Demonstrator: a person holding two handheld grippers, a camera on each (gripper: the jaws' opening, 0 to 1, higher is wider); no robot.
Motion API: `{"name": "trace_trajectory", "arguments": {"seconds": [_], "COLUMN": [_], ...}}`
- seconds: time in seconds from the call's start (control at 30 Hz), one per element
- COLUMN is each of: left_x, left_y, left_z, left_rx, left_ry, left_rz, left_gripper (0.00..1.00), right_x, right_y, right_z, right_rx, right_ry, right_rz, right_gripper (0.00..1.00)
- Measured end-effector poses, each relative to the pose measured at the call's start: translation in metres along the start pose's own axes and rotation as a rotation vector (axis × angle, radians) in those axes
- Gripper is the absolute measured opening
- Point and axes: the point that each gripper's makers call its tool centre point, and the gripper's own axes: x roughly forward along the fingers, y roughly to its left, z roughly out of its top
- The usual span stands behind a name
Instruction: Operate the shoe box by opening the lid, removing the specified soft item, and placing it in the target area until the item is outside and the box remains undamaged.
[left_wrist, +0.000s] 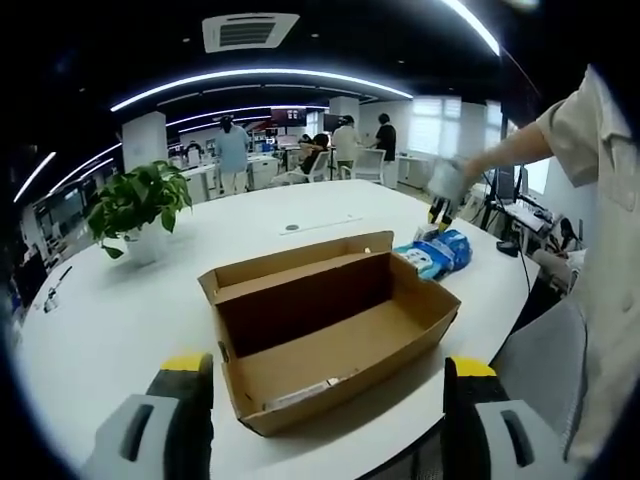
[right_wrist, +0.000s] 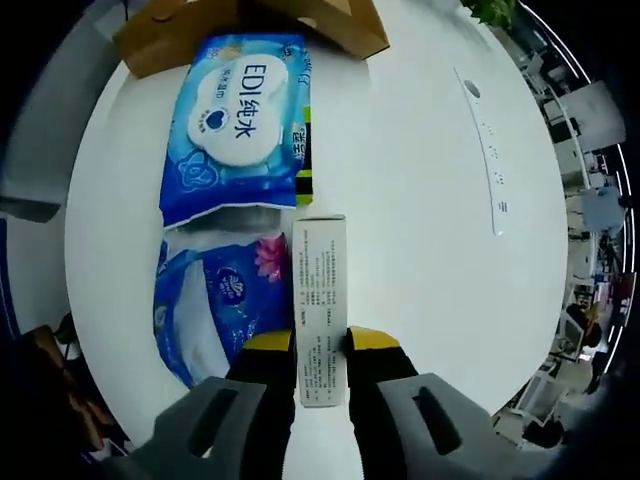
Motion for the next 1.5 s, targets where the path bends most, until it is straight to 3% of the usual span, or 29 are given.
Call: {"name": "trace_trajectory", "arguments": {"seconds": [0.17, 0.47, 0.63, 0.73, 0.8, 0.87, 0.97, 1.07, 1.2, 1.5], "left_x": [0.000, 0.002, 0.005, 0.007, 0.008, 0.009, 0.012, 0.015, 0.020, 0.032], "left_y": [-0.001, -0.002, -0.001, 0.000, 0.002, 0.005, 0.008, 0.011, 0.016, 0.023], "left_z": [0.001, 0.001, 0.003, 0.003, 0.004, 0.006, 0.008, 0.008, 0.006, 0.009], "left_rx": [0.002, 0.017, 0.036, 0.050, 0.055, 0.055, 0.053, 0.058, 0.059, 0.049], "left_ry": [-0.001, 0.007, 0.014, 0.024, 0.031, 0.034, 0.037, 0.055, 0.076, 0.137], "left_rz": [-0.003, -0.016, -0.031, -0.042, -0.051, -0.059, -0.070, -0.088, -0.101, -0.173], "left_gripper": [0.97, 0.97, 0.97, 0.96, 0.94, 0.91, 0.89, 0.86, 0.84, 0.76], "right_x": [-0.006, -0.008, -0.007, -0.010, -0.013, -0.018, -0.026, -0.030, -0.035, -0.045], "right_y": [0.005, -0.005, -0.011, -0.013, -0.014, -0.019, -0.023, -0.023, -0.015, 0.014], "right_z": [0.004, 0.004, 0.002, 0.003, 0.004, 0.007, 0.017, 0.017, 0.018, 0.022], "right_rx": [-0.007, 0.019, 0.084, 0.106, 0.134, 0.235, 0.351, 0.392, 0.492, 0.627], "right_ry": [0.010, 0.005, -0.012, -0.034, -0.049, -0.086, -0.183, -0.211, -0.265, -0.375], "right_rz": [-0.012, -0.080, -0.115, -0.136, -0.149, -0.176, -0.195, -0.208, -0.217, -0.252], "right_gripper": [0.17, 0.19, 0.34, 0.34, 0.37, 0.43, 0.47, 0.51, 0.61, 0.77]}}
